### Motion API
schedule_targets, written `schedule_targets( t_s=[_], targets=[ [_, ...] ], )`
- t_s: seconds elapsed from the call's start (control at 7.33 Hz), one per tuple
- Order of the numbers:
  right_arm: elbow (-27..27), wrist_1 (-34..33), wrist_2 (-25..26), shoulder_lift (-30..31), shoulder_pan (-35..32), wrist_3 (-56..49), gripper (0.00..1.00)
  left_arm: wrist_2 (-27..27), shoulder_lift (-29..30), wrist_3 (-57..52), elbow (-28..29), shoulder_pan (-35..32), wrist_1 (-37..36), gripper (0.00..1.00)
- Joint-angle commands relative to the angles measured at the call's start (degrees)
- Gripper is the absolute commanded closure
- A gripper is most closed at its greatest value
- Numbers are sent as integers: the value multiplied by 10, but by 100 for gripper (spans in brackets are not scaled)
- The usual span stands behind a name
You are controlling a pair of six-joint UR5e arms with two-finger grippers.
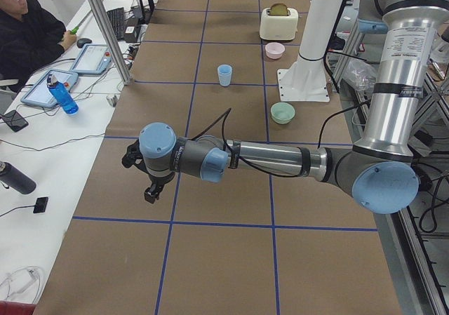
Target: Stack blue cups with both arms
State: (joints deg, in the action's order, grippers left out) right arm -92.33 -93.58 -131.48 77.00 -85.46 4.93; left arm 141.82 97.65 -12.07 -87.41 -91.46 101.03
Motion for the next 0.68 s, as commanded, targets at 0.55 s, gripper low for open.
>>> schedule_targets(
  t_s=[0.55],
  targets=[
    [101, 146, -38, 24, -15, 15, 0, 0, -1, -4, -1, -2, 1, 2]
  ],
)
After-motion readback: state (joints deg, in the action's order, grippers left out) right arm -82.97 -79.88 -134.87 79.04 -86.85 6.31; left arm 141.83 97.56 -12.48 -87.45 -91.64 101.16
